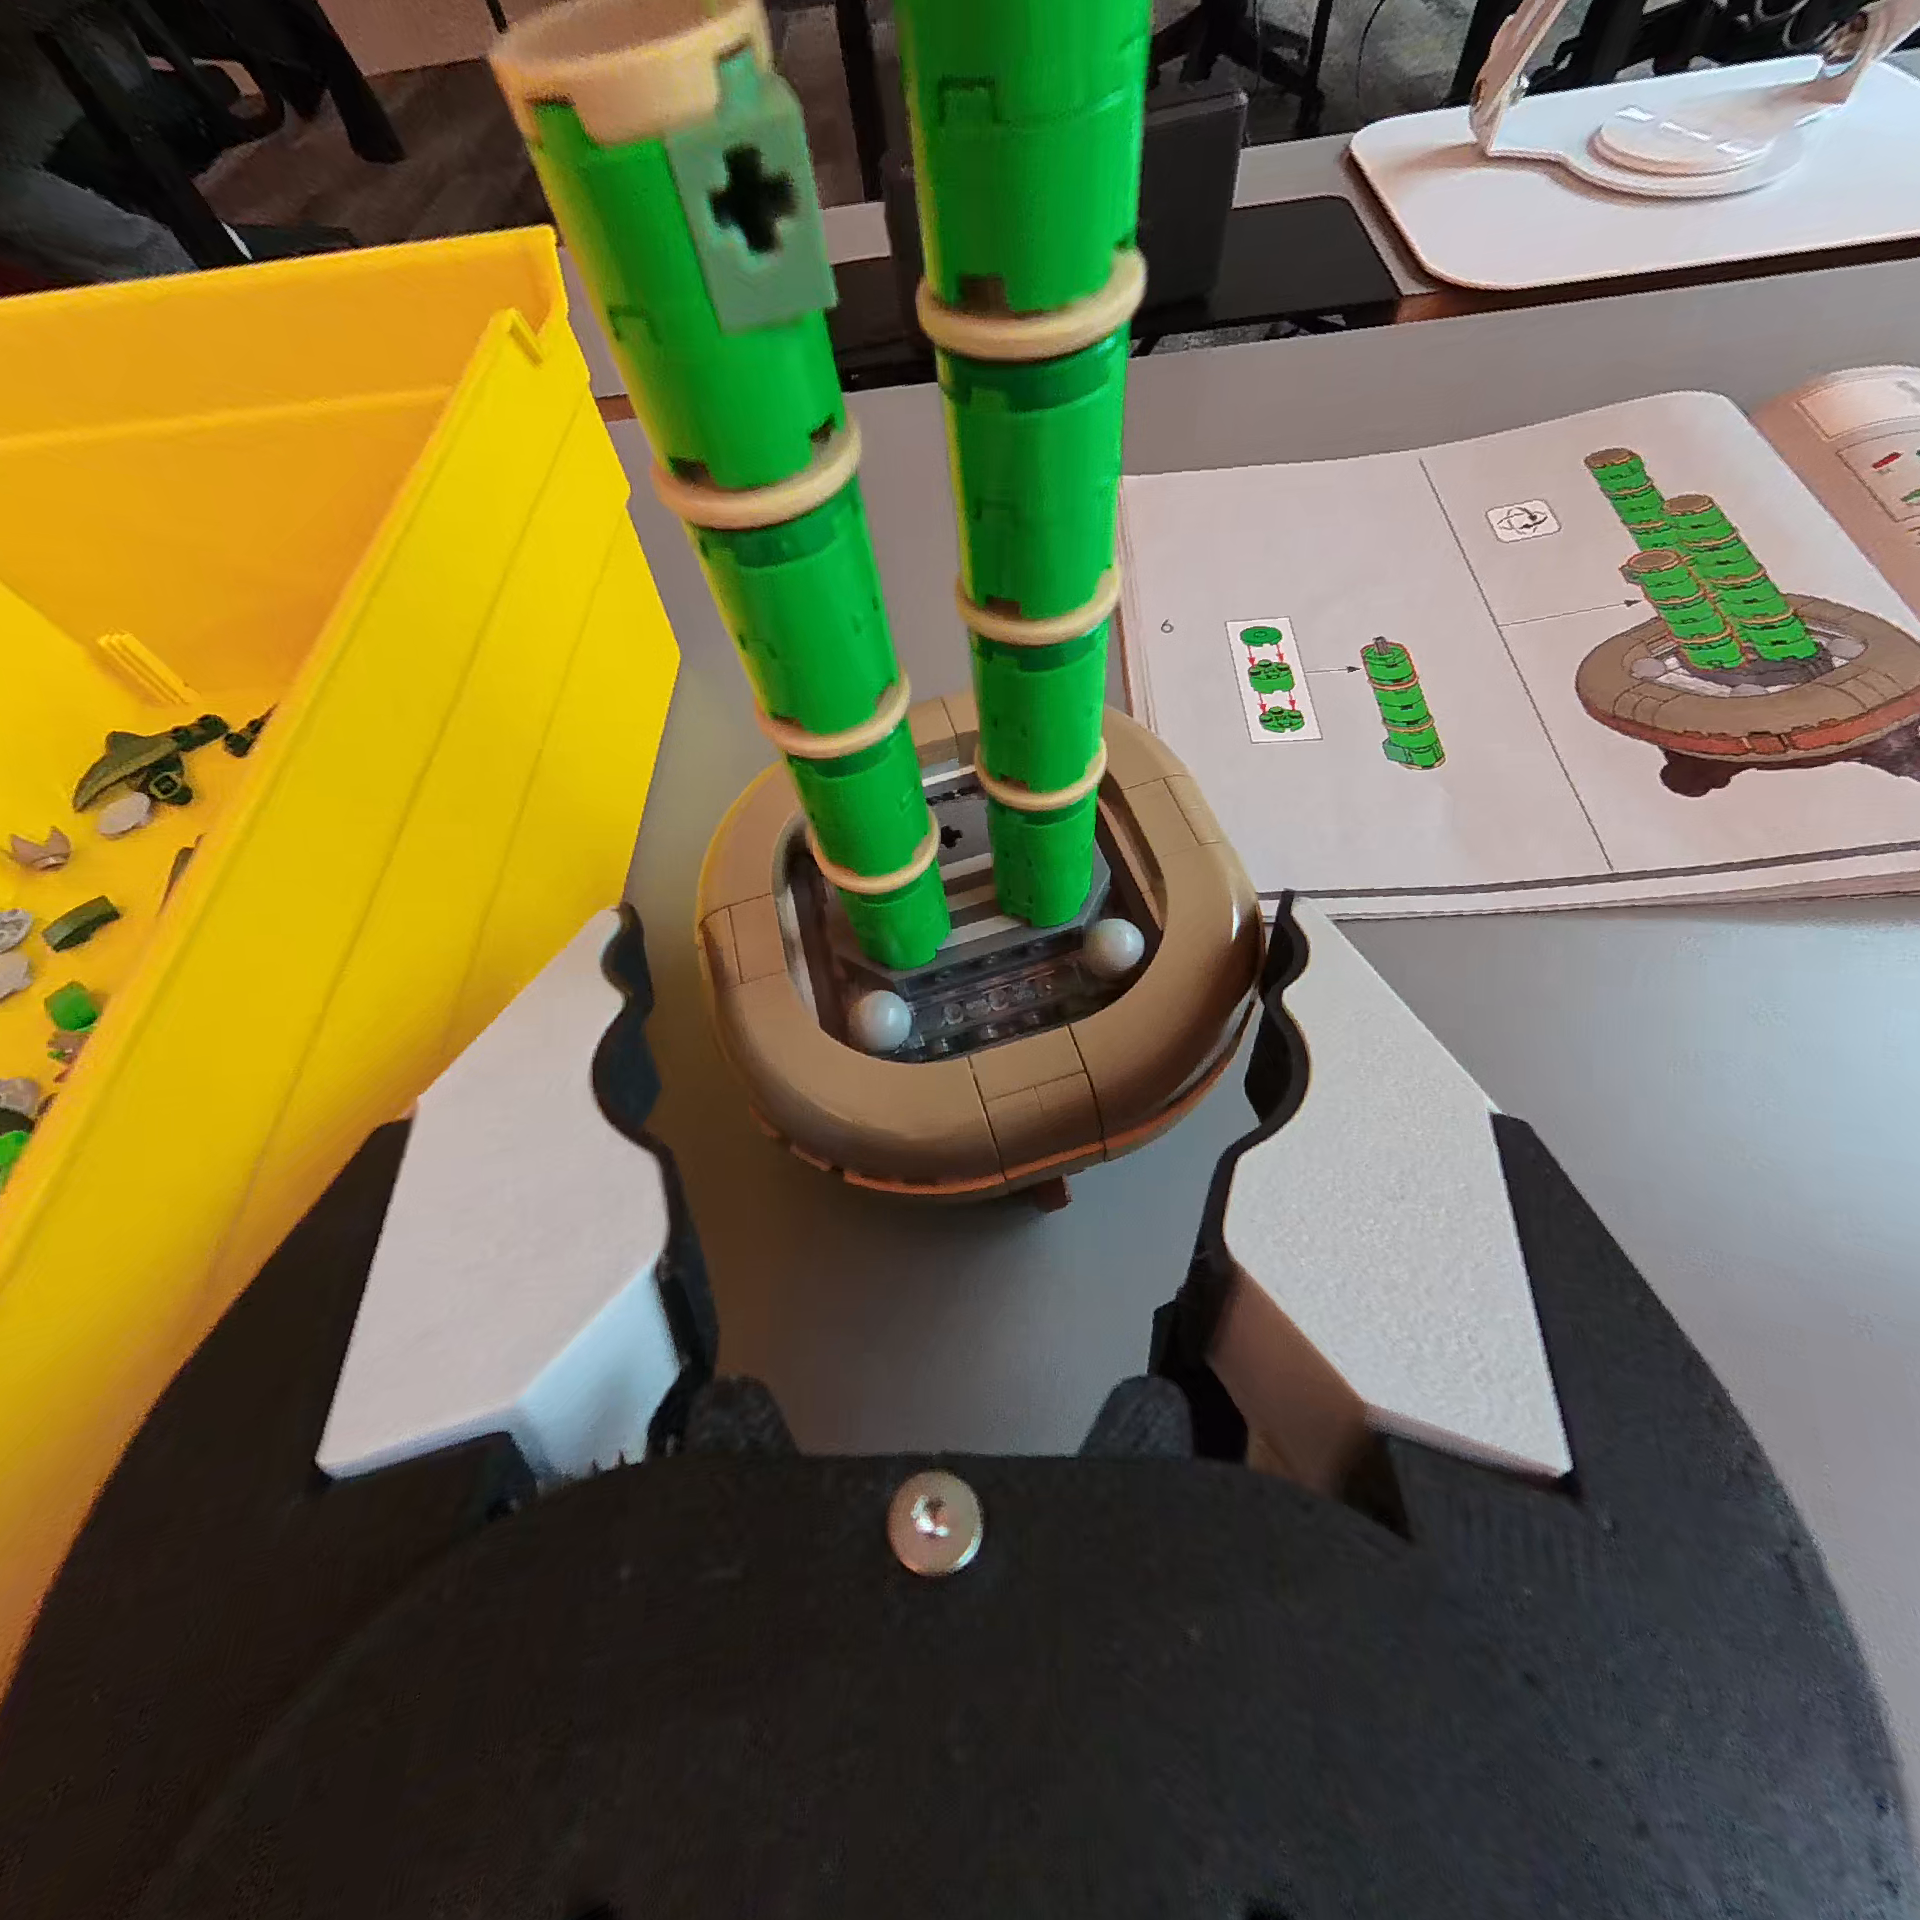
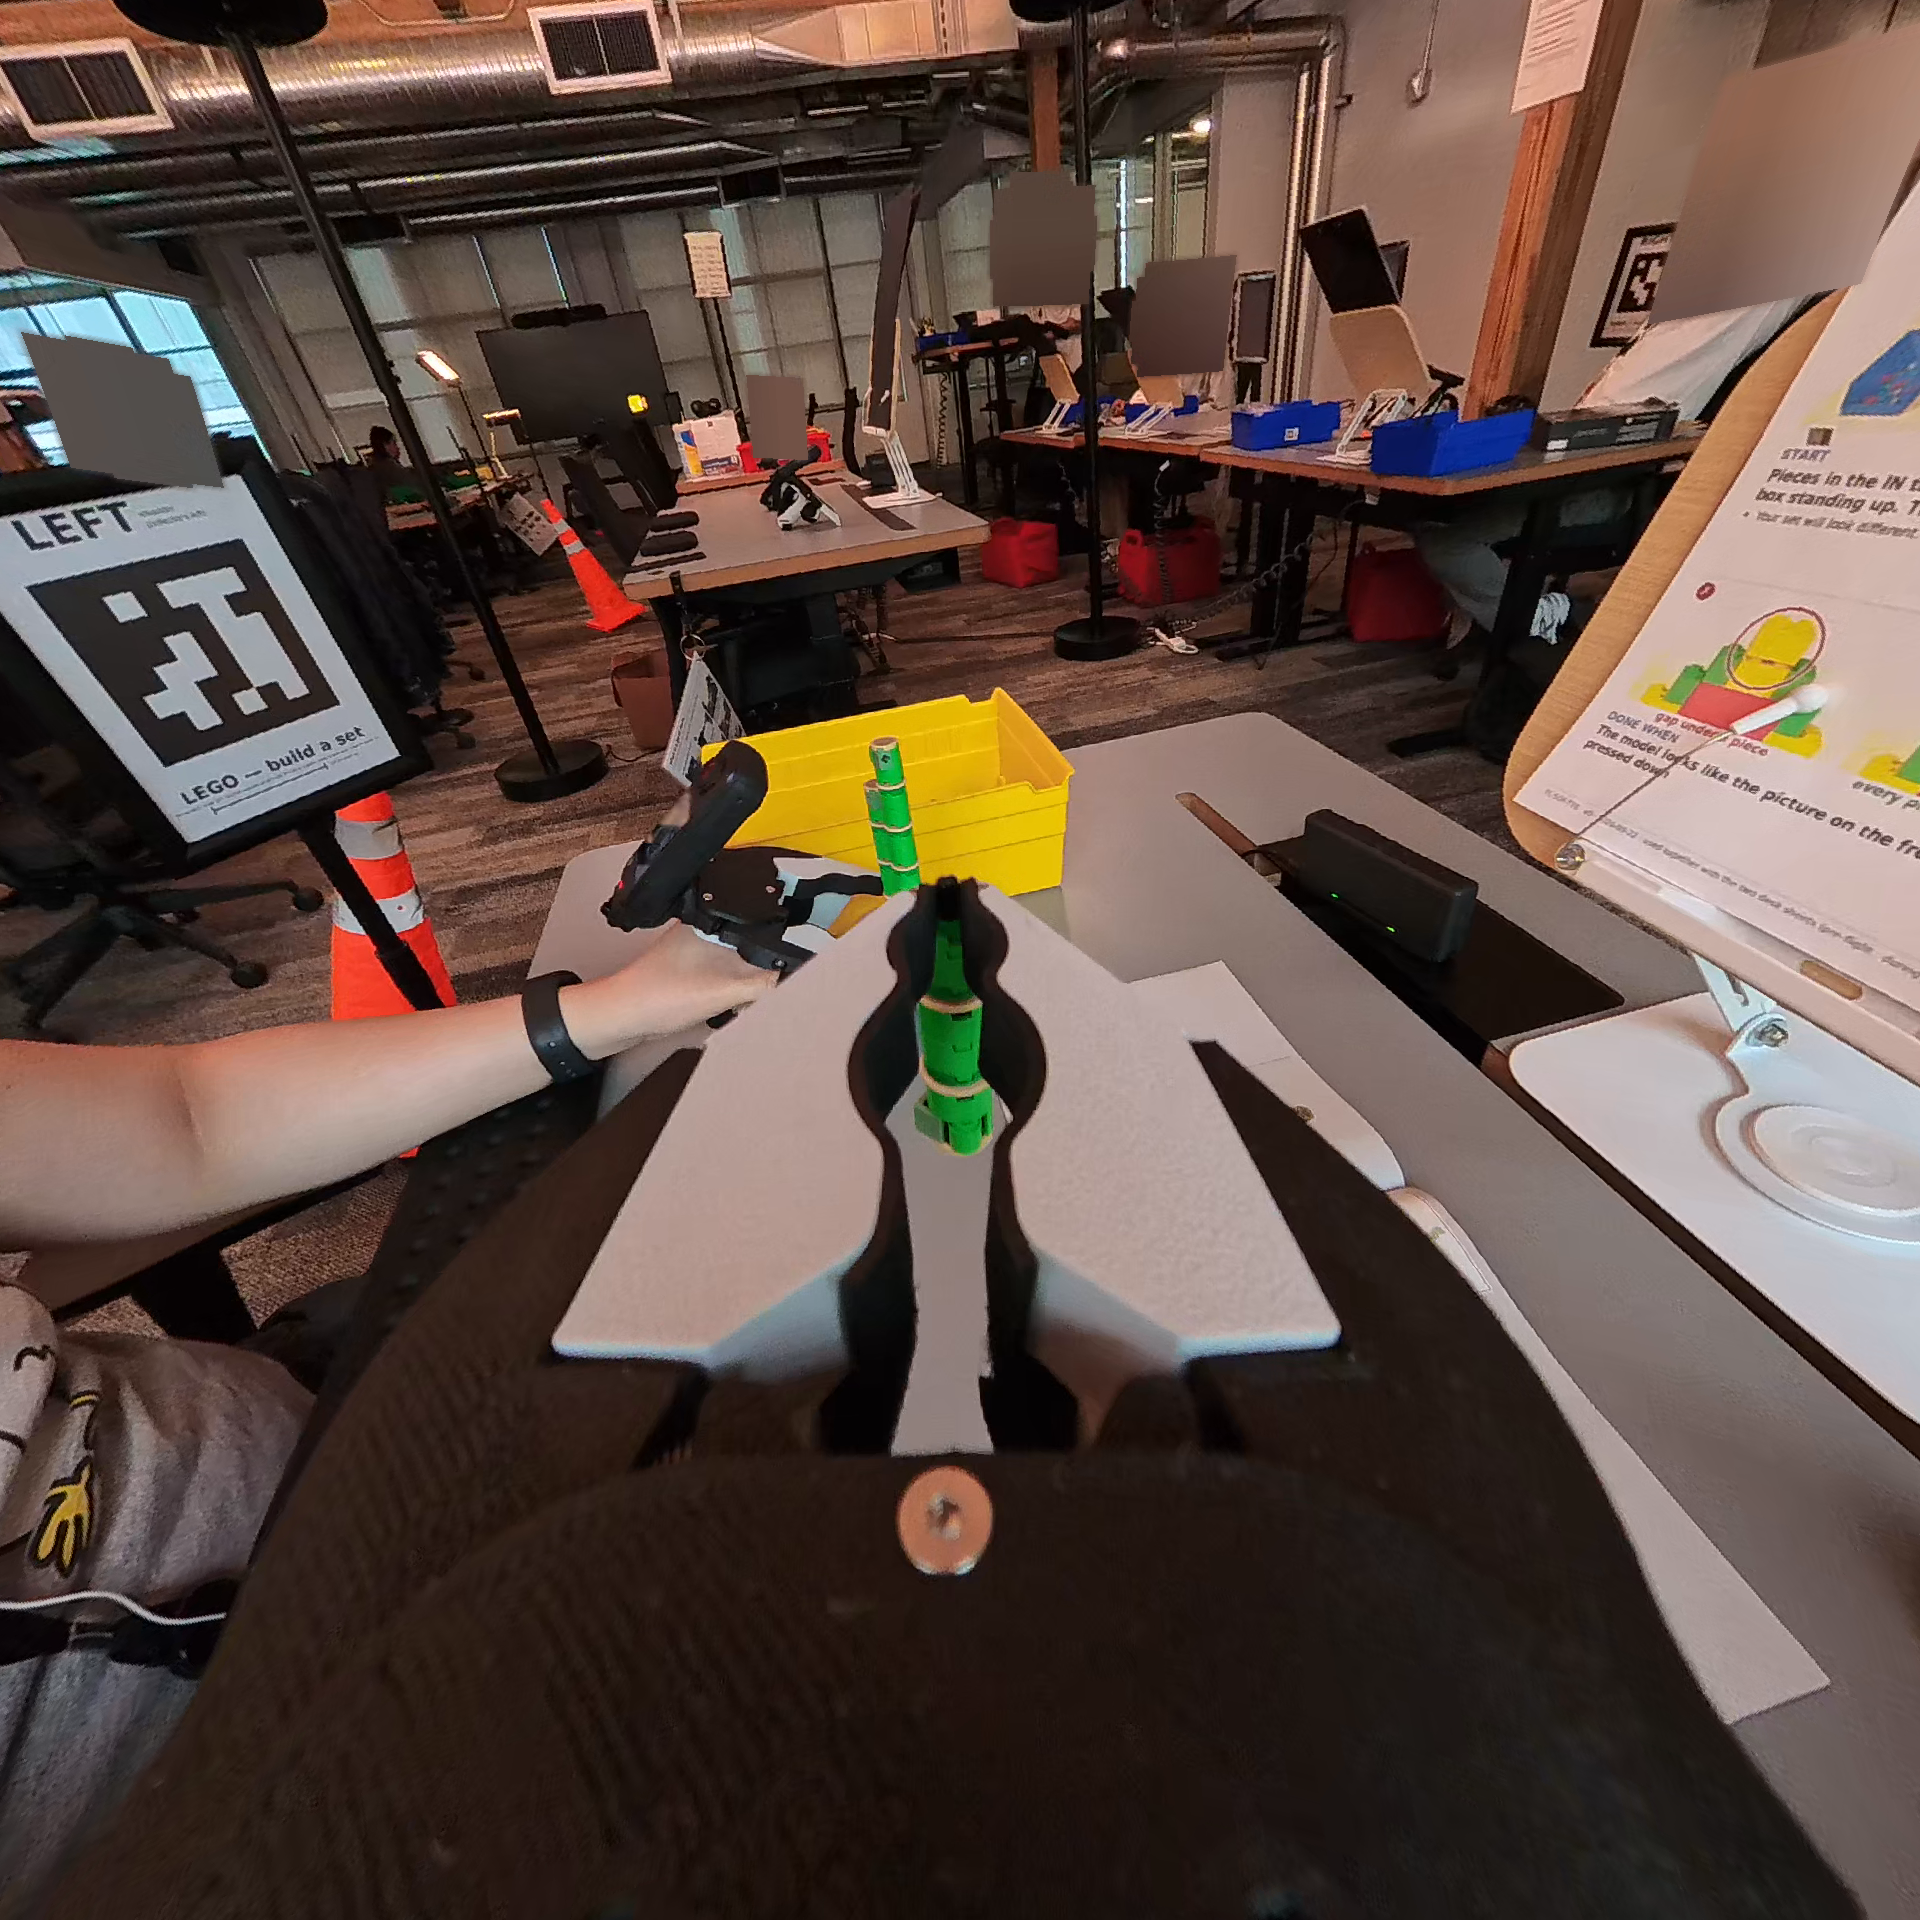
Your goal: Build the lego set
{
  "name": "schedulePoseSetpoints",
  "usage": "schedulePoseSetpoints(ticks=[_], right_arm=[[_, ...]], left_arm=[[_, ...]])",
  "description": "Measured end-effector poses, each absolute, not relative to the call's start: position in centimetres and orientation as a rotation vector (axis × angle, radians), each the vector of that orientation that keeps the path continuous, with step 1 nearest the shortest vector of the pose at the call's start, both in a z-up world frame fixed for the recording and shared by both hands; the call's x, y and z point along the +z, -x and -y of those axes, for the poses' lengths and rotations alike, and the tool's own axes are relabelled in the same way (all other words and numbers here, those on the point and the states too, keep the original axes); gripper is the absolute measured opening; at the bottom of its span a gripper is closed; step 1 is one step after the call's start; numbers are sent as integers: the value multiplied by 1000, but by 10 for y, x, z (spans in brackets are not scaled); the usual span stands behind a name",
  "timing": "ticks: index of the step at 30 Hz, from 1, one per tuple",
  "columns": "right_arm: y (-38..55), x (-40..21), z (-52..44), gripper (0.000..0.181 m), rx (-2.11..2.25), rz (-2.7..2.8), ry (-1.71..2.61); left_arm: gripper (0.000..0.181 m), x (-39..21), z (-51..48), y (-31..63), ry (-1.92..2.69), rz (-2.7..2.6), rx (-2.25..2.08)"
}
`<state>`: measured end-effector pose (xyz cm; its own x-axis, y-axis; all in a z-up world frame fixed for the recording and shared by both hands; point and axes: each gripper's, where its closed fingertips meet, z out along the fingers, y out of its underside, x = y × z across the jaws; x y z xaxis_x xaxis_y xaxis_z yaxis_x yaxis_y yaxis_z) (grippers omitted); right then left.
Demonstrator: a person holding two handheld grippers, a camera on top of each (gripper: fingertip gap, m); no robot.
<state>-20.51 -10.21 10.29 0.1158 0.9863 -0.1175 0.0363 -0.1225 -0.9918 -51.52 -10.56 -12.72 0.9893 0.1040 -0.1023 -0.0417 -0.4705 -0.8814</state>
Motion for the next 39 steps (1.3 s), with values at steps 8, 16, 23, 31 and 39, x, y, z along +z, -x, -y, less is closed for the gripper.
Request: schedulePoseSetpoints(ticks=[8, 16, 23, 31, 39], right_arm=[[208, 97, 99, 3, 1184, 1102, 1405], [209, 93, 97, 3, 1187, 1102, 1418], [210, 93, 97, 3, 1187, 1104, 1419], [209, 92, 96, 3, 1188, 1103, 1422], [209, 91, 95, 3, 1191, 1104, 1427]], left_arm=[[112, -136, 105, 511, 2086, 23, 145], [111, -136, 105, 511, 2085, 22, 141], [111, -136, 106, 511, 2084, 21, 137], [111, -135, 106, 510, 2083, 20, 134], [111, -135, 106, 509, 2083, 18, 133]])
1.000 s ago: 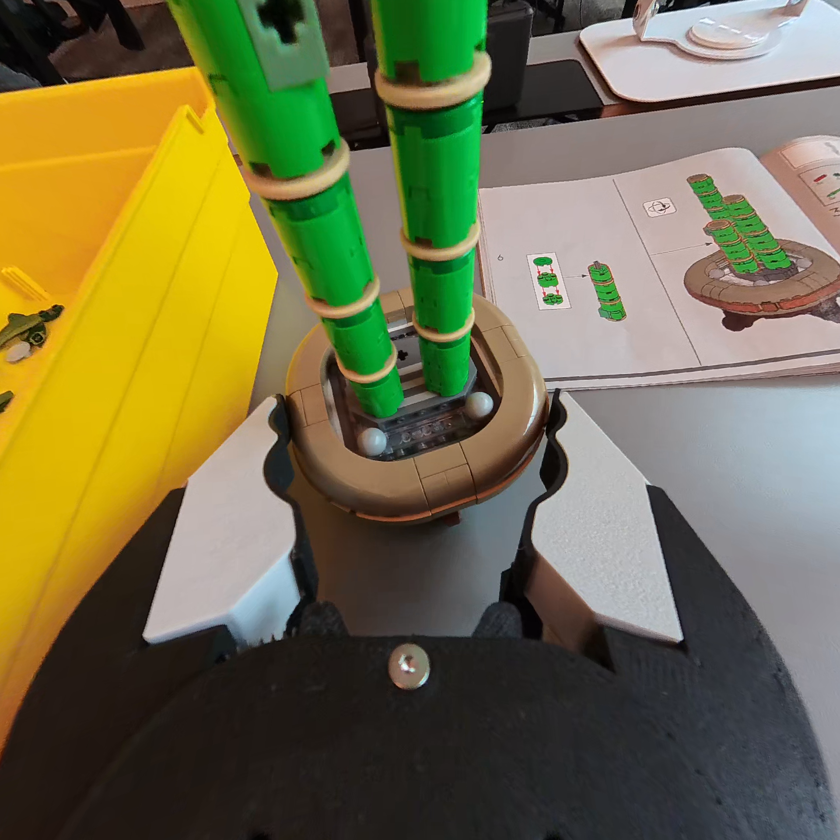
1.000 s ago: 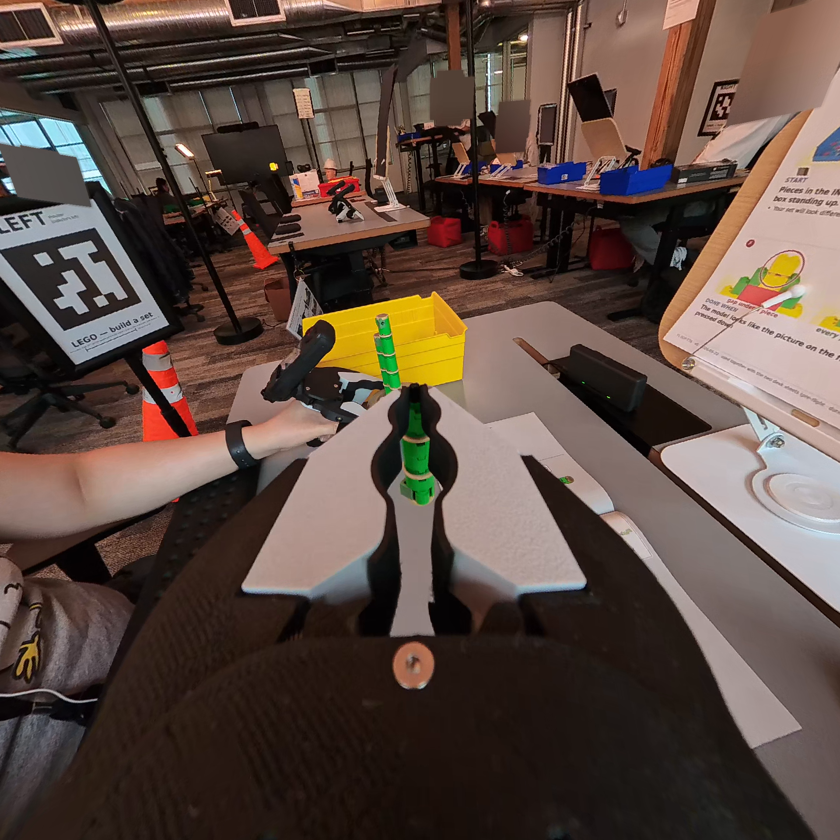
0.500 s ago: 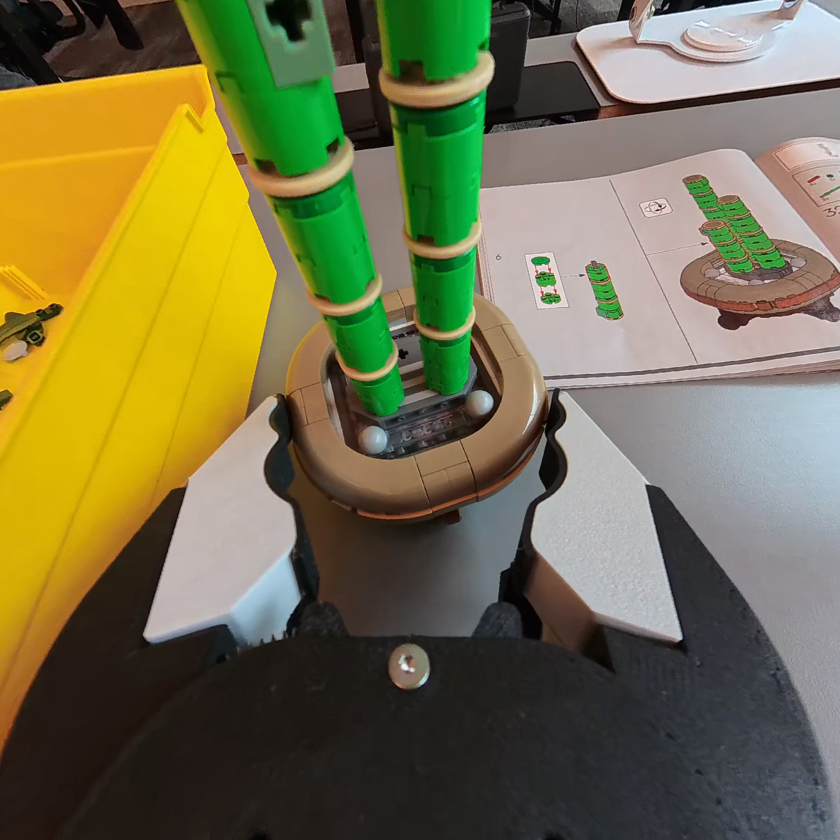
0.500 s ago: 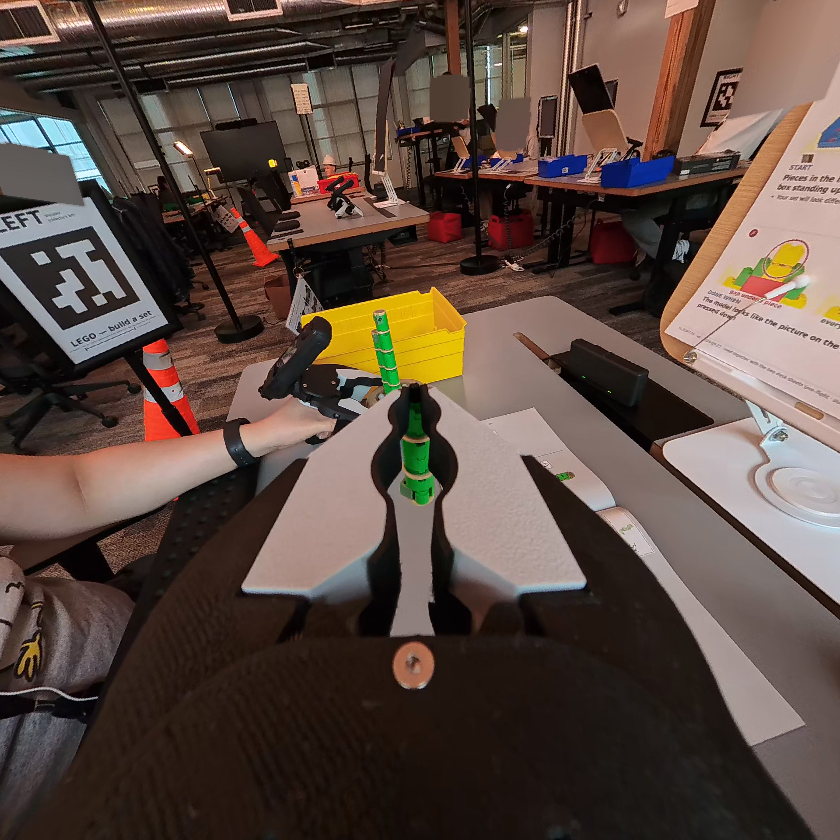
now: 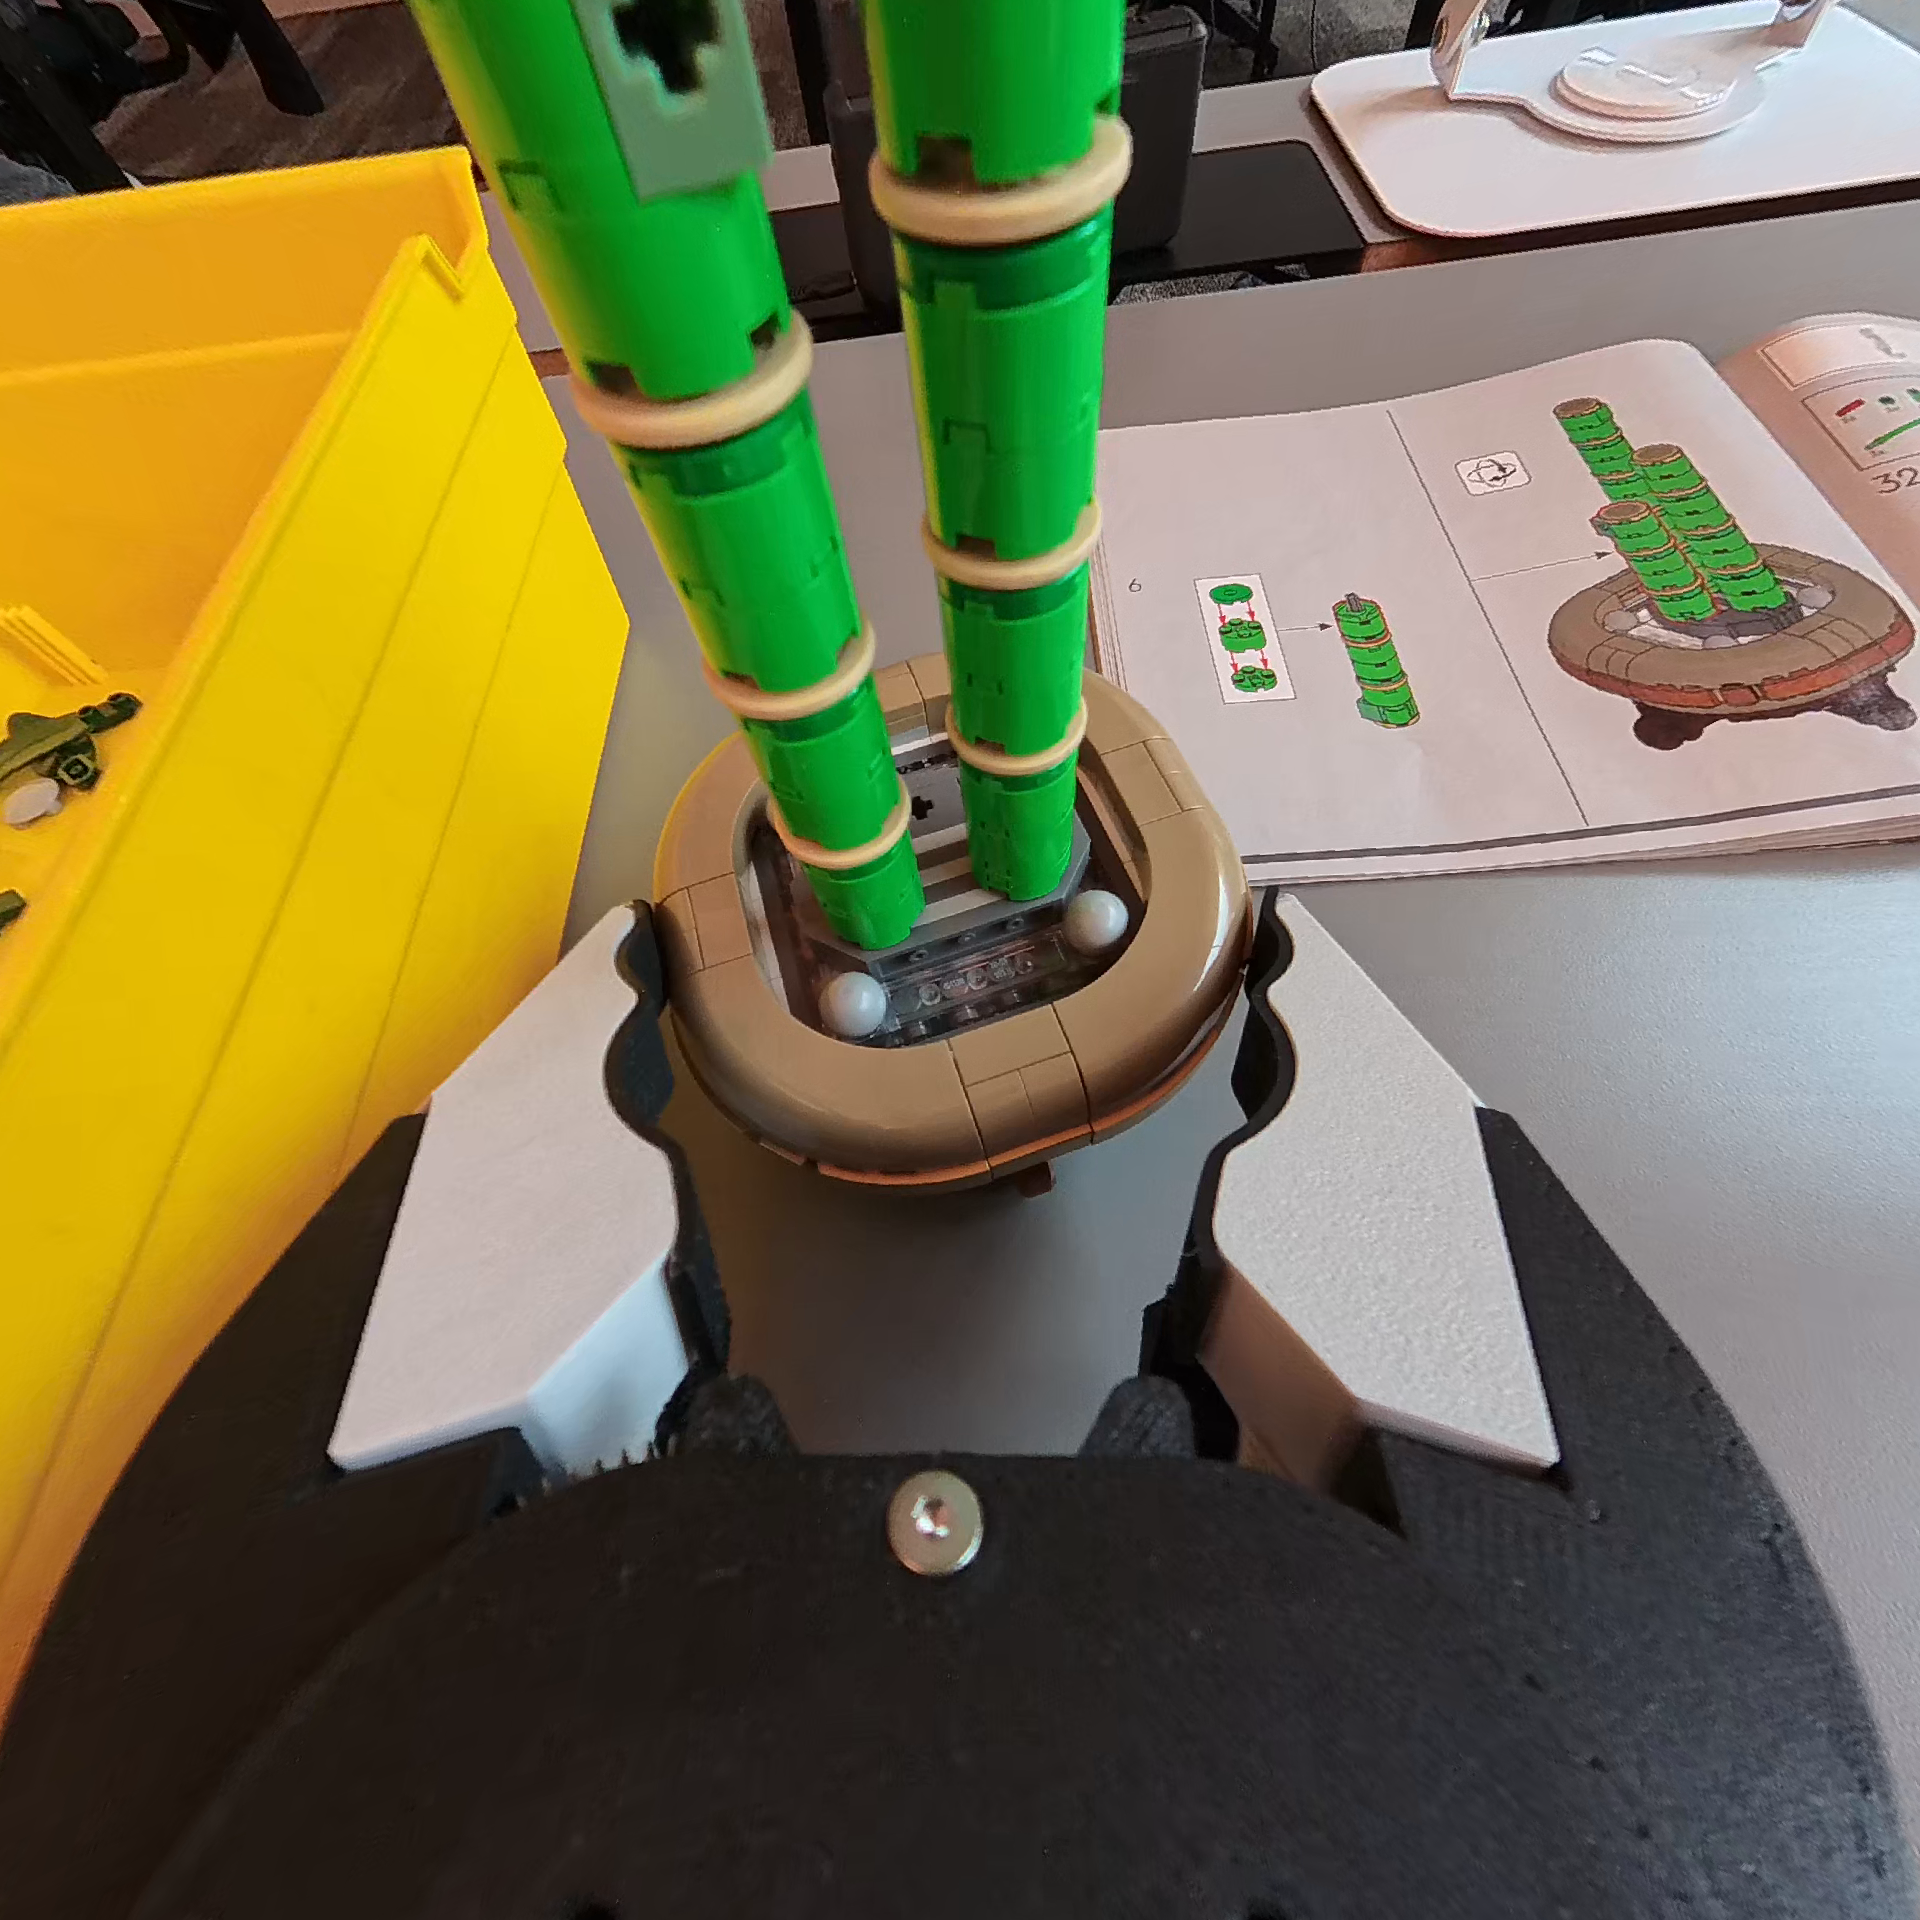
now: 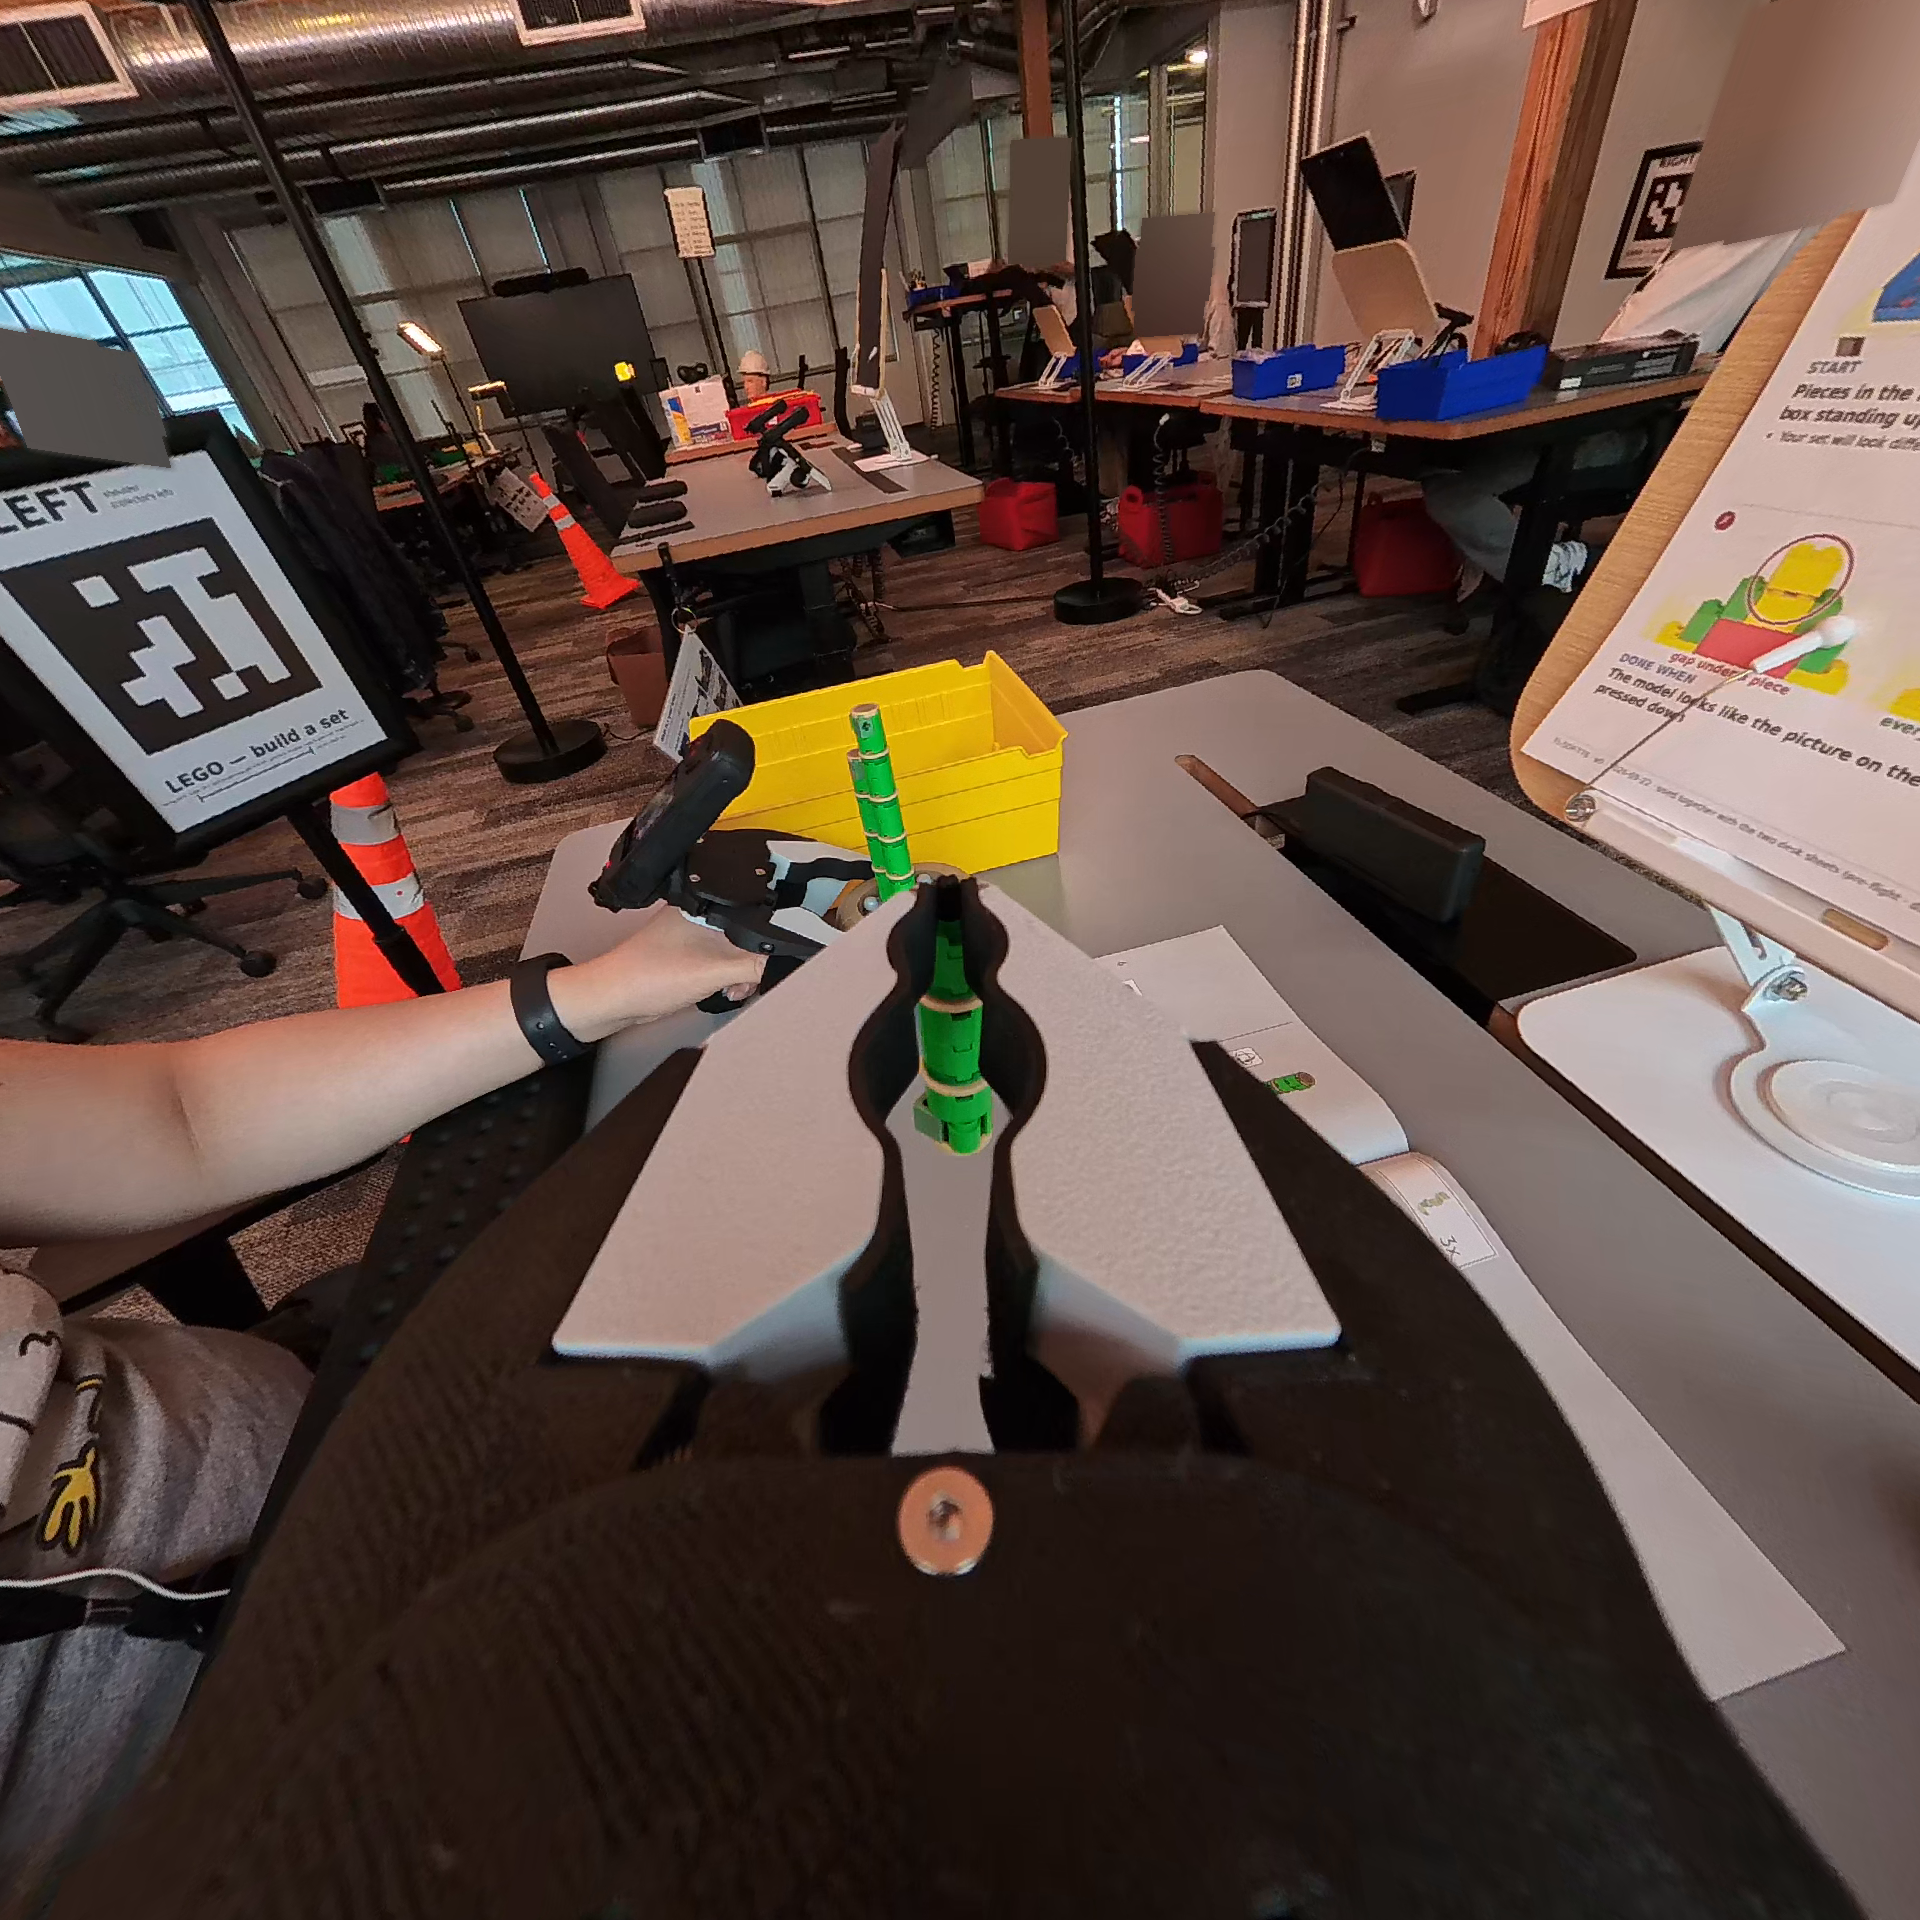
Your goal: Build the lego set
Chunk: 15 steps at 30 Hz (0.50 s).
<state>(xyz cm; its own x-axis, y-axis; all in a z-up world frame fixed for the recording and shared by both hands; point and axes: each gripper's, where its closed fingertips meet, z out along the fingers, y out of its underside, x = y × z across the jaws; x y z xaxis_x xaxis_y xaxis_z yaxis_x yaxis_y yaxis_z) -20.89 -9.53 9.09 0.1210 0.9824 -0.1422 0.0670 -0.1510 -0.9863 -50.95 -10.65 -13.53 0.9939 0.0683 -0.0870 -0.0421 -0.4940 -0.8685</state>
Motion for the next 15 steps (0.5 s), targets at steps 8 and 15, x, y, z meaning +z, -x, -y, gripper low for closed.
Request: schedulePoseSetpoints(ticks=[8, 15], right_arm=[[209, 90, 95, 3, 1189, 1106, 1432], [208, 90, 94, 3, 1187, 1105, 1433]], left_arm=[[111, -135, 112, 506, 2089, 10, 126], [110, -136, 127, 497, 2113, -12, 113]])
